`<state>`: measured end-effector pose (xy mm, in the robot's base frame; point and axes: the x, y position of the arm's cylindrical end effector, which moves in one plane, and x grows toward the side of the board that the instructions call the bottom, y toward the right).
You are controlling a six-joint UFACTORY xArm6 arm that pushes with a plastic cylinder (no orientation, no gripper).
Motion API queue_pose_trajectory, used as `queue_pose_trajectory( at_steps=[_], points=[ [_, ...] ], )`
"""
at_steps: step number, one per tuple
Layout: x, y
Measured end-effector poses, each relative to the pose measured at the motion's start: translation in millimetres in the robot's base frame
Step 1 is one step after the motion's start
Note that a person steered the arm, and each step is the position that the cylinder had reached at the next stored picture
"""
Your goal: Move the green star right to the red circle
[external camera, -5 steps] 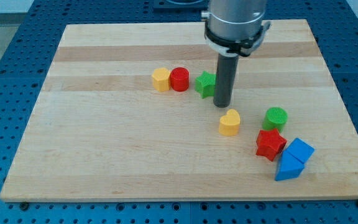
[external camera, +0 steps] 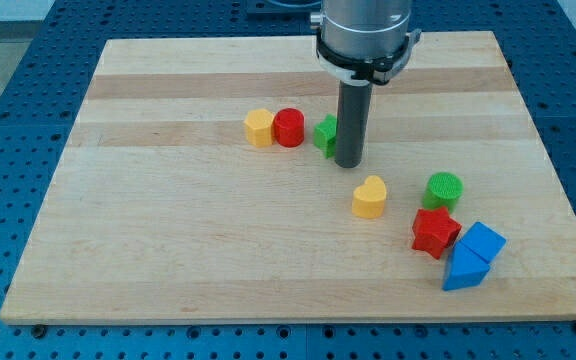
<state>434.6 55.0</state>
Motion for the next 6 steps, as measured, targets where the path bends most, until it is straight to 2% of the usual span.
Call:
queue_pose_trajectory(
  at_steps=[6],
  points=[
    [-12.0, -6.4]
  ],
)
